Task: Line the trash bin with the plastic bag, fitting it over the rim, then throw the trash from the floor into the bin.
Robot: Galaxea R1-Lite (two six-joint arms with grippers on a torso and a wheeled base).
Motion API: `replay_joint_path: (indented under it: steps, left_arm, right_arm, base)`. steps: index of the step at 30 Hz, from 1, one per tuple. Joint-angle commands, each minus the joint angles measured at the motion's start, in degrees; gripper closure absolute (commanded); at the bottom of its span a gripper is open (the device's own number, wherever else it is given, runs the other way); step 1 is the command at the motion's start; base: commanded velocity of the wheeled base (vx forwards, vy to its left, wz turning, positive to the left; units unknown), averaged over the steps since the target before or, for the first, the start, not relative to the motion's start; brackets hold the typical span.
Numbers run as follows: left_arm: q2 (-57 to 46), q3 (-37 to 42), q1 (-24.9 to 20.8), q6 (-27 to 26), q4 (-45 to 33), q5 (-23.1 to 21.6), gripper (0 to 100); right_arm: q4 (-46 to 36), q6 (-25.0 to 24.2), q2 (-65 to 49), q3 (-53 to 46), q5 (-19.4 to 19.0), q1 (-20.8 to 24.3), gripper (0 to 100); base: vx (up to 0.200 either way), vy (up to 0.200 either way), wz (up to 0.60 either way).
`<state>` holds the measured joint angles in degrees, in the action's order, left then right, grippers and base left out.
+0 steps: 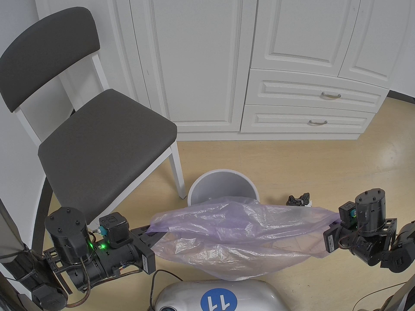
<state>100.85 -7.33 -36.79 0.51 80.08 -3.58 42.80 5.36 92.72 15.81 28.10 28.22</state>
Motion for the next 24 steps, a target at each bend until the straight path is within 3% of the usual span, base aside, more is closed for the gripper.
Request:
replay_joint_path:
  steps: [1,3,7,16,20,24]
  left_arm:
    - [0.49,-0.06,0.76,-0.07,0.25,-0.02,100]
    - [0.49,-0.06,0.84,-0.07,0.43,-0.02,100]
    - [0.4,0.21,0.84,-0.07,1.75,-0.02,100]
    - [0.49,0.56,1.02,-0.07,2.01,-0.02,100]
    - [0.49,1.35,1.55,-0.07,2.54,-3.54,100]
    - [0.57,2.14,2.25,0.02,4.47,-5.64,100]
  right_arm:
    - [0.0,0.0,-1.4,0.01,-1.47,-0.62,100]
    - [-0.09,0.0,-2.37,-0.17,-3.05,-1.06,100]
    - [-0.17,-0.27,-5.53,-0.96,-10.7,-2.38,100]
    - [0.0,-0.53,-6.85,-1.66,-14.65,-5.46,100]
    - [-0.17,-2.11,-8.87,-1.49,-21.77,-6.69,100]
    - [-0.17,-2.9,-9.14,-1.4,-24.06,-7.74,100]
  base:
    - [0.0,0.0,0.0]
    - [0.0,0.0,0.0]
    - [0.0,0.0,0.0]
    - [0.0,0.0,0.0]
    - [0.0,0.0,0.0]
    - [0.0,0.0,0.0]
